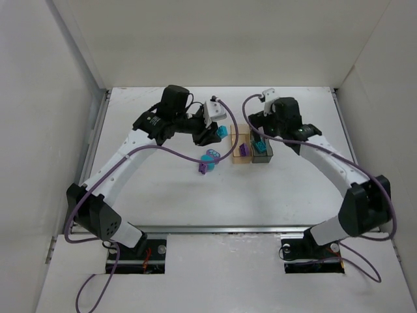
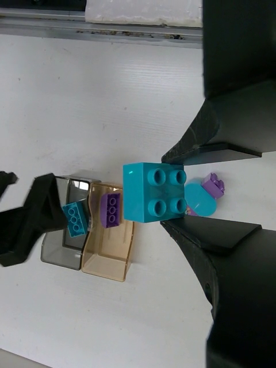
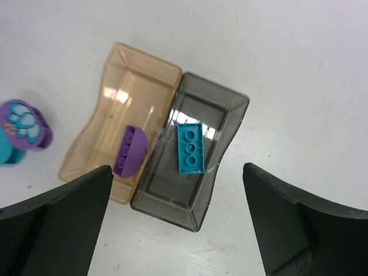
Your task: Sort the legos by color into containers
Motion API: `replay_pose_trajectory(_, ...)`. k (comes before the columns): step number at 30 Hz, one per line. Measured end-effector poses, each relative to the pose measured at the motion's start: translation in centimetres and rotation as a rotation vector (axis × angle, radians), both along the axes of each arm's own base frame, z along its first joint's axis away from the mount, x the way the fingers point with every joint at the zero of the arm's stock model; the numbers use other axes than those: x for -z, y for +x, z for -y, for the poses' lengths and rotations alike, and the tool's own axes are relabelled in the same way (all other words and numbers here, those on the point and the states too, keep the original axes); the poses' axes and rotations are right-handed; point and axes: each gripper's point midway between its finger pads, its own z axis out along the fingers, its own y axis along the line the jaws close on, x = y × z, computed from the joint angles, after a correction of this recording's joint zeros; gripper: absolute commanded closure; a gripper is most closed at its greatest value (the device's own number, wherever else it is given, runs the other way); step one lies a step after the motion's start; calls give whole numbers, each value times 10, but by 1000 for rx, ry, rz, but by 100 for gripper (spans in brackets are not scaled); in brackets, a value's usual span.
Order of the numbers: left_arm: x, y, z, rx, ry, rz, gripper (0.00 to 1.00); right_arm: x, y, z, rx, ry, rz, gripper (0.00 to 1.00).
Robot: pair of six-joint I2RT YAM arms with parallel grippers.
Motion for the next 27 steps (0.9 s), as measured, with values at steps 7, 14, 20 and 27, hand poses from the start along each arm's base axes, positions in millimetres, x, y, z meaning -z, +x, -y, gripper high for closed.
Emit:
replay_pose_trajectory(7,-3,4,1,-10,-11,15,100,-111,-42,-15,-181,185,247,0)
replay_pose_trajectory(14,-10,26,7,-123,27,131,100,-164,-79,-55,-332,493,249,0)
replay_pose_trajectory(20,-16,35,12,-179,39,199,100,-130,-90,-101,-418,627,10,5)
replay_pose_trajectory(27,-13,28,20,-157,55,219,100,-135,-99,-121,-461,726,-64,12)
